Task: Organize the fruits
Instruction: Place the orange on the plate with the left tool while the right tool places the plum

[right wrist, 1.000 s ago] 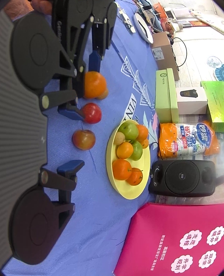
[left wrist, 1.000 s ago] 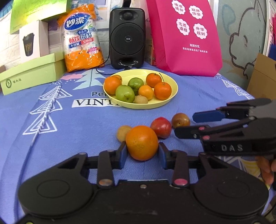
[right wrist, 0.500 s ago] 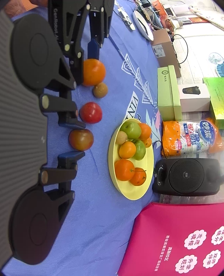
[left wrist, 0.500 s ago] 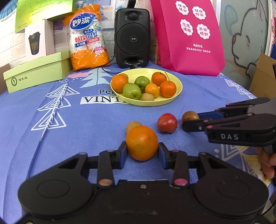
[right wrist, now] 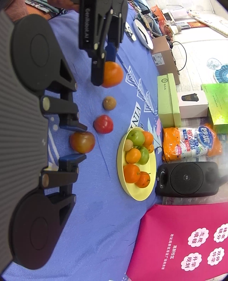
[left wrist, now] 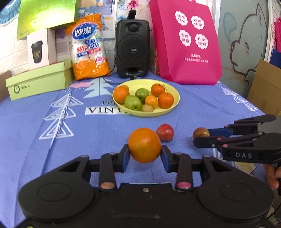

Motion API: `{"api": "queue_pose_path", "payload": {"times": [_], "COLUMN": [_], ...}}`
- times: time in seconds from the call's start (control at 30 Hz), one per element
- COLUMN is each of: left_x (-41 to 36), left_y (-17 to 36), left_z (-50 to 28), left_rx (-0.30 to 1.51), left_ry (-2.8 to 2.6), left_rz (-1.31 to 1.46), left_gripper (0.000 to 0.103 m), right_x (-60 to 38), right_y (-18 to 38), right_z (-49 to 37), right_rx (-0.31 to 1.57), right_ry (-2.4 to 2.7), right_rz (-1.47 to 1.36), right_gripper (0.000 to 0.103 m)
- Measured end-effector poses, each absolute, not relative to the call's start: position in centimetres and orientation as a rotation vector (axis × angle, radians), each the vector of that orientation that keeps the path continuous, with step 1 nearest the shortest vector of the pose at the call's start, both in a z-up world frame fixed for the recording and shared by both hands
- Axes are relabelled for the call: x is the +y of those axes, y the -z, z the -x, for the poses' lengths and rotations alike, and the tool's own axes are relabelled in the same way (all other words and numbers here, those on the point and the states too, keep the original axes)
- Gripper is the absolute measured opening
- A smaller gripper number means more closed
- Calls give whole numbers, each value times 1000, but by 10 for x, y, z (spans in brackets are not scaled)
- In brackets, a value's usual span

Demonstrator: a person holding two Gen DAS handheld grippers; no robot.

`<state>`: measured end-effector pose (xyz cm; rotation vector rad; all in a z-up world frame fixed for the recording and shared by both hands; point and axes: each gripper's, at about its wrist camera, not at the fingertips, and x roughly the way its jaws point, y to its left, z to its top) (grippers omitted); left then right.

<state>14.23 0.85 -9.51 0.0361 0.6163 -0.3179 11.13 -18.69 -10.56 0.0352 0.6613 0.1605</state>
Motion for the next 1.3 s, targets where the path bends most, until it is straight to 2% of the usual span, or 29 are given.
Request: {"api": "queue_pose_path", "payload": {"times": [0.37,0.87,1.07,1.3], "left_x": [-2,-31,-48,-50], "left_y": [77,59,63,84], "left_z": [-201,-300,-349,-404], "left_rx": [616,595,620,730], "left_ry": [335,271,280,313], "left_rz": [-111,-195,-226,-167], "left_gripper": [37,37,37,37], "right_x": [-191,-193,-187,-186], "right_y": [96,68,79,102], "right_z": [-124,-191,-225,-248], "right_rx": [637,596,640,710], "right_ry": [-146,-132,-141,-165], "right_rz": [-8,71,96,89], "right_gripper": [27,27,27,27]}}
